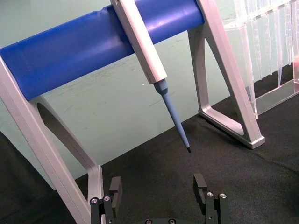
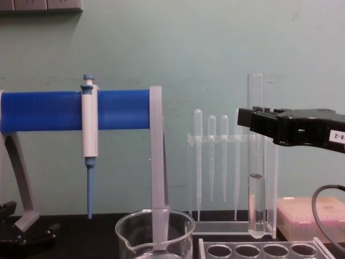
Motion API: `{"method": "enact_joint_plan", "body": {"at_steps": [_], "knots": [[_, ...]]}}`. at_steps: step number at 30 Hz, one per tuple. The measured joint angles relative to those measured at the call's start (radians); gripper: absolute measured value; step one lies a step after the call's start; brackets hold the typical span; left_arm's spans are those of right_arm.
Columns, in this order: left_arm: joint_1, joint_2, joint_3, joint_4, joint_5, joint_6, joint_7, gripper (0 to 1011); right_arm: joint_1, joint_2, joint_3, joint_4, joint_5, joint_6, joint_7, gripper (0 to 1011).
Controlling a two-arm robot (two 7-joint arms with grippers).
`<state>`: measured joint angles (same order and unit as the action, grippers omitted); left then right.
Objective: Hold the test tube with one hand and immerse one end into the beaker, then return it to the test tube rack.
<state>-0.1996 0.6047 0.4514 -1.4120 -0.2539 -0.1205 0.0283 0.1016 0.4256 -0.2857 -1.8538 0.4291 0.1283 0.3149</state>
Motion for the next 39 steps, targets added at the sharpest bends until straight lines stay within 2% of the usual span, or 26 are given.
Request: {"method": "enact_joint_plan", "body": {"at_steps": [39], "knots": [[0.000,0.000,0.000,0.000,0.000,0.000,0.000,1000,0.000,0.000,0.000,0.000,0.000,0.000,0.000,226]]}}
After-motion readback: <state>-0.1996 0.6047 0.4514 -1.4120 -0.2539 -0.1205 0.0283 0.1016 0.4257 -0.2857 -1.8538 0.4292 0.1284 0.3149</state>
